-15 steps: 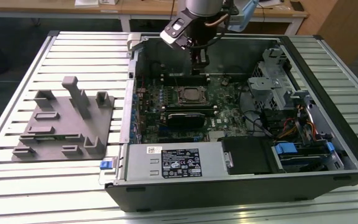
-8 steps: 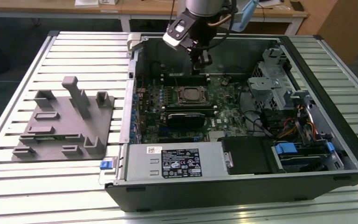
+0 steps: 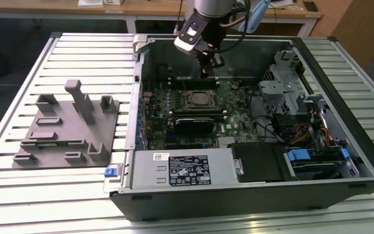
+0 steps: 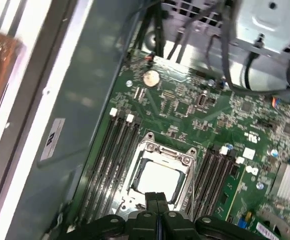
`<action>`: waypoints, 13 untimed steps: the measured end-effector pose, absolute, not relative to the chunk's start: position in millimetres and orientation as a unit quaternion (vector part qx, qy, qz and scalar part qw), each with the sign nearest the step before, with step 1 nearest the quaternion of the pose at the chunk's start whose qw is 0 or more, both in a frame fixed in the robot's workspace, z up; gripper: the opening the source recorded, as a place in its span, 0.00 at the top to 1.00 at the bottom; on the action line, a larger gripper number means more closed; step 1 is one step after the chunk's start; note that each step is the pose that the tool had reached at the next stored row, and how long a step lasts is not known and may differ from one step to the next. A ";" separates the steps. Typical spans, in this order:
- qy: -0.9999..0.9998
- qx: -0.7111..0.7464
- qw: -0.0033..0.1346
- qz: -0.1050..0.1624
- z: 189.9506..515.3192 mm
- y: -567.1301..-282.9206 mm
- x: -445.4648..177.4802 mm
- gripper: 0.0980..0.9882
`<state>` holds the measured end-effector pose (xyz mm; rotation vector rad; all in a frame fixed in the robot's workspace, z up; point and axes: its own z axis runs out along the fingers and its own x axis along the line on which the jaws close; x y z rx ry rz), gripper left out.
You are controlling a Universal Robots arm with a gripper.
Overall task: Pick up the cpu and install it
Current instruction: 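Install the first cpu locking lever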
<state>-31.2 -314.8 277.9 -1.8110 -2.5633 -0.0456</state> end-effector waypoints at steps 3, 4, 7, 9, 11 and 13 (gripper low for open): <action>-0.832 -0.554 0.002 -0.014 277.8 -314.8 -31.2 0.99; -0.837 -0.547 0.002 -0.014 277.7 -314.8 -31.2 0.99; -0.851 -0.524 0.002 -0.014 277.6 -314.8 -31.2 0.99; -0.860 -0.510 0.003 -0.014 277.6 -314.8 -31.2 0.99; -0.868 -0.497 0.003 -0.014 277.5 -314.8 -31.2 0.99; -0.875 -0.484 0.003 -0.014 277.4 -314.8 -31.2 0.99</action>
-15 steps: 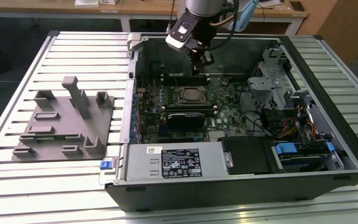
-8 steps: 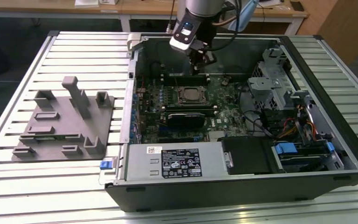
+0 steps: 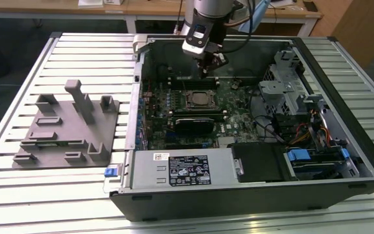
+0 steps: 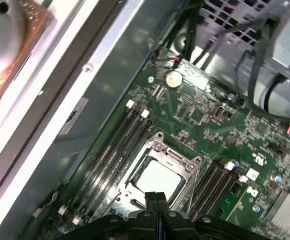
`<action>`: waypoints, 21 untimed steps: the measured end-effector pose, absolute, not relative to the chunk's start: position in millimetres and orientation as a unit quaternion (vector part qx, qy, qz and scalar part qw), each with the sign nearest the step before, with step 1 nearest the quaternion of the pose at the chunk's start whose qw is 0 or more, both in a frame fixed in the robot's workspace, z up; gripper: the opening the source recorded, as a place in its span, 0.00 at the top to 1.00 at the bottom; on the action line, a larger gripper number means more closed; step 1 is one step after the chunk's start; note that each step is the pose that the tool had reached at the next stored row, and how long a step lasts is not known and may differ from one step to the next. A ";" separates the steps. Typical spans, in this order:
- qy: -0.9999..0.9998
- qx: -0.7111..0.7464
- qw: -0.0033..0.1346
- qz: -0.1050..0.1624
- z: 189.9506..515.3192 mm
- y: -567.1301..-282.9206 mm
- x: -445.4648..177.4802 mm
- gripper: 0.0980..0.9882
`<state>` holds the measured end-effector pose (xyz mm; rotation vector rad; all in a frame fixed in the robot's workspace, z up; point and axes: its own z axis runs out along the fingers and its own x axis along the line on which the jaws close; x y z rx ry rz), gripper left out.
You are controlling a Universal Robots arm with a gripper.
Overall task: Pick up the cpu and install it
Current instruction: 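Install the first cpu locking lever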
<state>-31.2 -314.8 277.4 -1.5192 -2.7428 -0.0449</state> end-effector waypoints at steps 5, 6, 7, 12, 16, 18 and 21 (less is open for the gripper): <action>-0.894 -0.449 0.004 -0.014 277.2 -314.8 -31.2 0.99; -0.898 -0.441 0.004 -0.014 277.2 -314.8 -31.2 0.99; -0.902 -0.432 0.004 -0.014 277.1 -314.8 -31.2 0.99; -0.920 -0.391 0.004 -0.014 276.6 -314.8 -31.2 0.99; -0.934 -0.357 0.005 -0.014 276.0 -314.8 -31.2 0.99; -0.940 -0.340 0.005 -0.014 275.7 -314.8 -31.2 0.99; -0.949 -0.314 0.006 -0.013 275.5 -314.8 -31.2 0.99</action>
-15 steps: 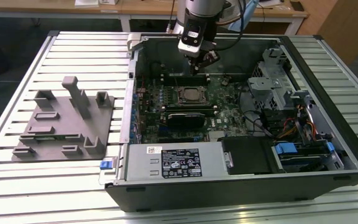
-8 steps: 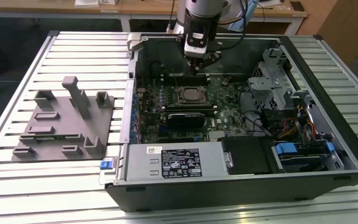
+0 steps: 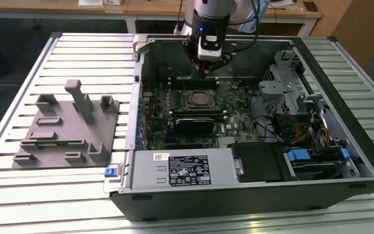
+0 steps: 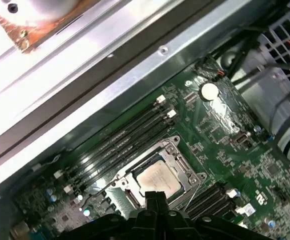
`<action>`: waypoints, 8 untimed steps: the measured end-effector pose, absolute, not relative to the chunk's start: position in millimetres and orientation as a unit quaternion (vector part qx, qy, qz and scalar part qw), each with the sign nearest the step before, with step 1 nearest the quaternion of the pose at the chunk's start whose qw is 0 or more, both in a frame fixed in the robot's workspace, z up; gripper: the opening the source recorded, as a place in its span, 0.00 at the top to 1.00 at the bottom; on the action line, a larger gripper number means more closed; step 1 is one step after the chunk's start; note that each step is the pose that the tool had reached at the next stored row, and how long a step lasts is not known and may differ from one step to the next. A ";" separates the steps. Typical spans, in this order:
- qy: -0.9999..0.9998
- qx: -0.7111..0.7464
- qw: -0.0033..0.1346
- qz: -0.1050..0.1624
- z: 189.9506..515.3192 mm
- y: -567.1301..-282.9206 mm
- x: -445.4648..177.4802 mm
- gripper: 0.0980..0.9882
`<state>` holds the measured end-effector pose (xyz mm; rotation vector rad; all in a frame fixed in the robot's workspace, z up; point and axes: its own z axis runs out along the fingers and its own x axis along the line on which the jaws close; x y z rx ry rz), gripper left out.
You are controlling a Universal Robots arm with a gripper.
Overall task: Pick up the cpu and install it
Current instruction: 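Install the first cpu locking lever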
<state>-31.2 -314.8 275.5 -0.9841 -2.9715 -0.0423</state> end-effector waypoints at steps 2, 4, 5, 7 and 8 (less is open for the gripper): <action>-0.955 -0.297 0.006 -0.013 275.3 -314.8 -31.2 0.99; -0.960 -0.279 0.006 -0.013 275.1 -314.8 -31.2 0.99; -0.962 -0.271 0.006 -0.013 275.0 -314.8 -31.2 0.99; -0.967 -0.253 0.006 -0.013 274.9 -314.8 -31.2 0.99; -0.970 -0.244 0.006 -0.013 274.7 -314.8 -31.2 0.99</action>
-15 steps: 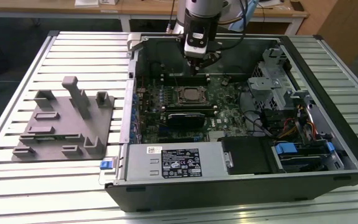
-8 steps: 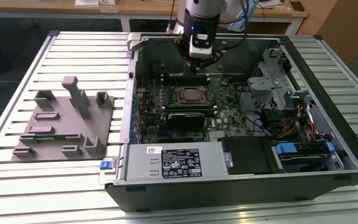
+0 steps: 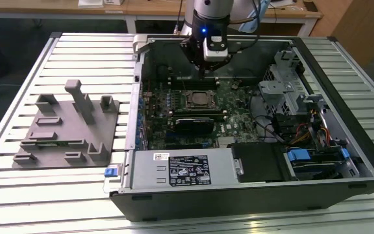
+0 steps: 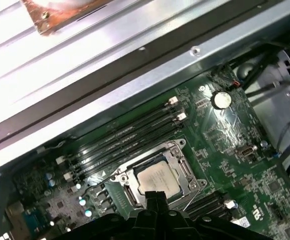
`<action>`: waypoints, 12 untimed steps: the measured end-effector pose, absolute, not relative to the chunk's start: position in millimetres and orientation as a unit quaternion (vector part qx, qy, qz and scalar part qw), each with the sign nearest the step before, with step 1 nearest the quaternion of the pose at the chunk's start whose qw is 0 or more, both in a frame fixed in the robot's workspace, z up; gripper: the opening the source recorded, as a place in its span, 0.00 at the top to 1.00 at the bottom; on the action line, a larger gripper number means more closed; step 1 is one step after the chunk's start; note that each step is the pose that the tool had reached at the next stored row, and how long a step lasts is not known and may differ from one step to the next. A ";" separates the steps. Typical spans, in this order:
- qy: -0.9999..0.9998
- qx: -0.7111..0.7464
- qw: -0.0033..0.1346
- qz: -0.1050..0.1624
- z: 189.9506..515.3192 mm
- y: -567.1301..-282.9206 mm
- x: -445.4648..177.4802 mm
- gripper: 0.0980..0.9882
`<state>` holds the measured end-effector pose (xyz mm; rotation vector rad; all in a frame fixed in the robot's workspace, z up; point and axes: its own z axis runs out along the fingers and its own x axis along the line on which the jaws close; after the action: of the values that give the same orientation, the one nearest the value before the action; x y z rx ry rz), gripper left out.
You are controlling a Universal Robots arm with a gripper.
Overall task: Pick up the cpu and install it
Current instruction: 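Install the first cpu locking lever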
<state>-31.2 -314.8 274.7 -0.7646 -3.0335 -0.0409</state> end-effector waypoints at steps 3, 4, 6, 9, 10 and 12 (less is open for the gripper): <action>-0.975 -0.222 0.007 -0.013 274.4 -314.8 -31.2 0.99; -0.977 -0.215 0.007 -0.013 274.2 -314.8 -31.2 0.99; -0.980 -0.197 0.007 -0.013 273.7 -314.8 -31.2 0.99; -0.985 -0.170 0.007 -0.013 273.1 -314.8 -31.2 0.99; -0.987 -0.162 0.008 -0.013 272.8 -314.8 -31.2 0.99; -0.990 -0.143 0.008 -0.012 272.3 -314.8 -31.2 0.99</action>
<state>-31.2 -314.8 272.3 -0.4481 -3.0935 -0.0387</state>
